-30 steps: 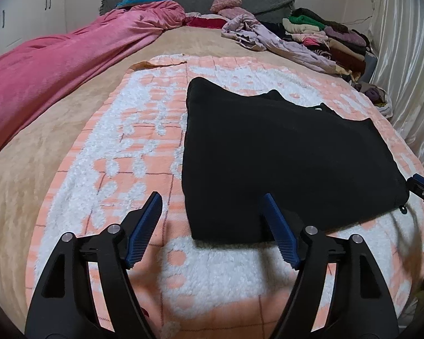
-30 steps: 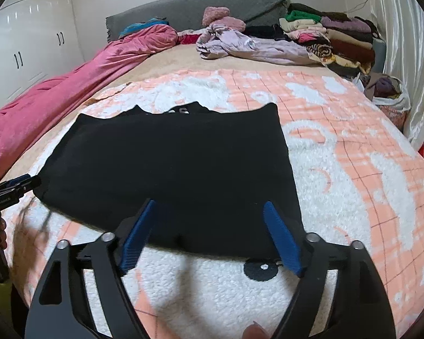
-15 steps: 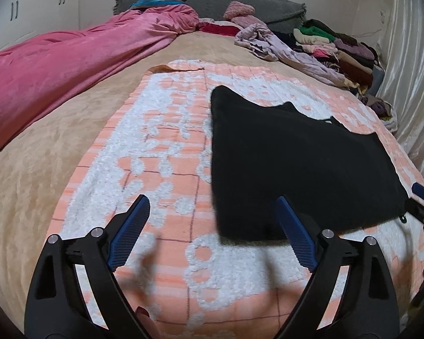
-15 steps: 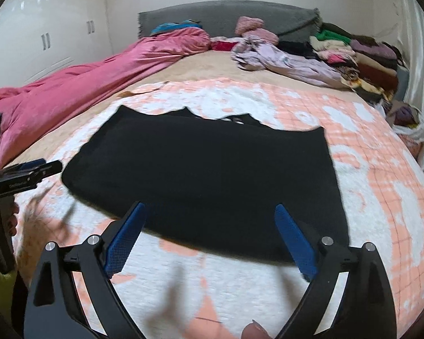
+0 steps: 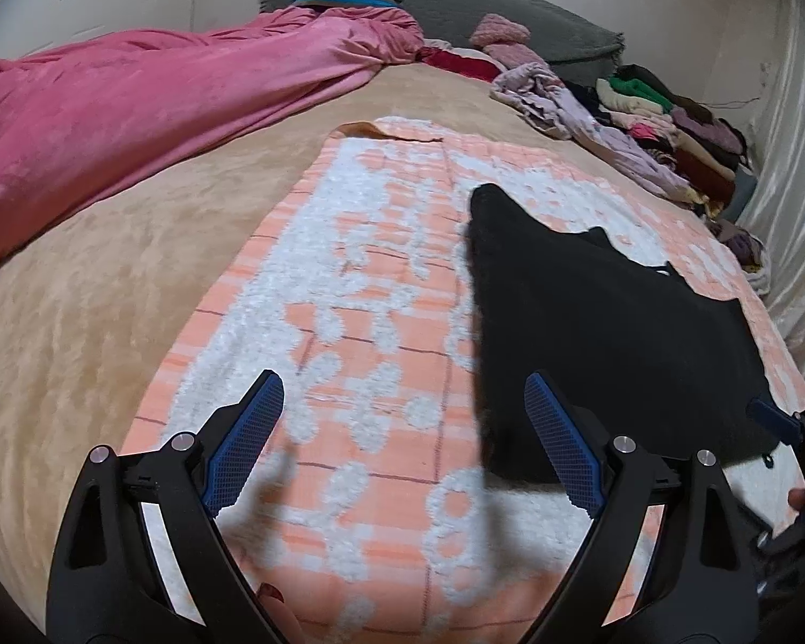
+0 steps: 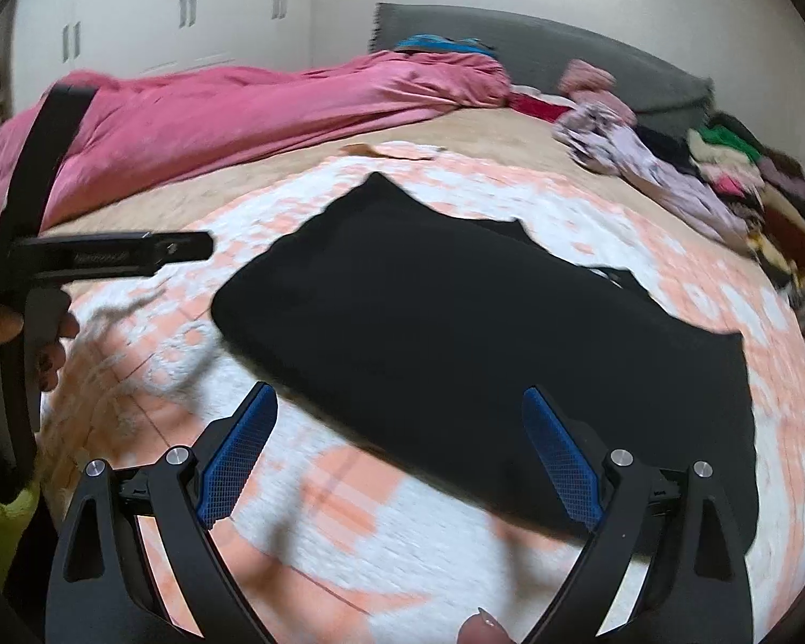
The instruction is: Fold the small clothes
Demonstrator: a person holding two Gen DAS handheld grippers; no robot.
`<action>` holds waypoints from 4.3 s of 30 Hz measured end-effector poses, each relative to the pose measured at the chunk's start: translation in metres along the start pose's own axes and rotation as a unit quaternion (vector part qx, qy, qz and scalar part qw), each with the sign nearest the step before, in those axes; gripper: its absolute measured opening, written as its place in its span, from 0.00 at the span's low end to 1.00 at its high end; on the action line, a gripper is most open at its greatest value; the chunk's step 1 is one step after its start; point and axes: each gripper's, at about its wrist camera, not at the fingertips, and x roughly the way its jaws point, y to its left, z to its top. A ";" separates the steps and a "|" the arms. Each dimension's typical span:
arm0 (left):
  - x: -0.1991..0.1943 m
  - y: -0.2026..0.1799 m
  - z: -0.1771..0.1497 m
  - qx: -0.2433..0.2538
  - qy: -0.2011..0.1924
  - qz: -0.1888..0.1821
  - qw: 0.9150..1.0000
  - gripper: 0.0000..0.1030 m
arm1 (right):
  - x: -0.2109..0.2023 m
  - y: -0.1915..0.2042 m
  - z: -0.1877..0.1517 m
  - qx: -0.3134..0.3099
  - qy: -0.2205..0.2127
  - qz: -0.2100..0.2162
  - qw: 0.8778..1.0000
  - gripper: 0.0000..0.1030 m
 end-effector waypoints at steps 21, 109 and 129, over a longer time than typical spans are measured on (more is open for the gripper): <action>0.034 0.010 0.016 -0.002 0.026 0.033 0.999 0.82 | 0.066 0.062 0.005 -0.151 0.027 -0.034 0.988 0.89; 0.158 -0.032 0.086 -0.078 0.192 -0.229 0.951 0.37 | 0.056 0.069 0.004 -0.203 -0.084 -0.042 0.975 0.12; 0.074 -0.156 0.119 -0.021 0.128 -0.218 0.967 0.13 | -0.040 -0.020 -0.014 0.023 -0.181 -0.028 0.983 0.09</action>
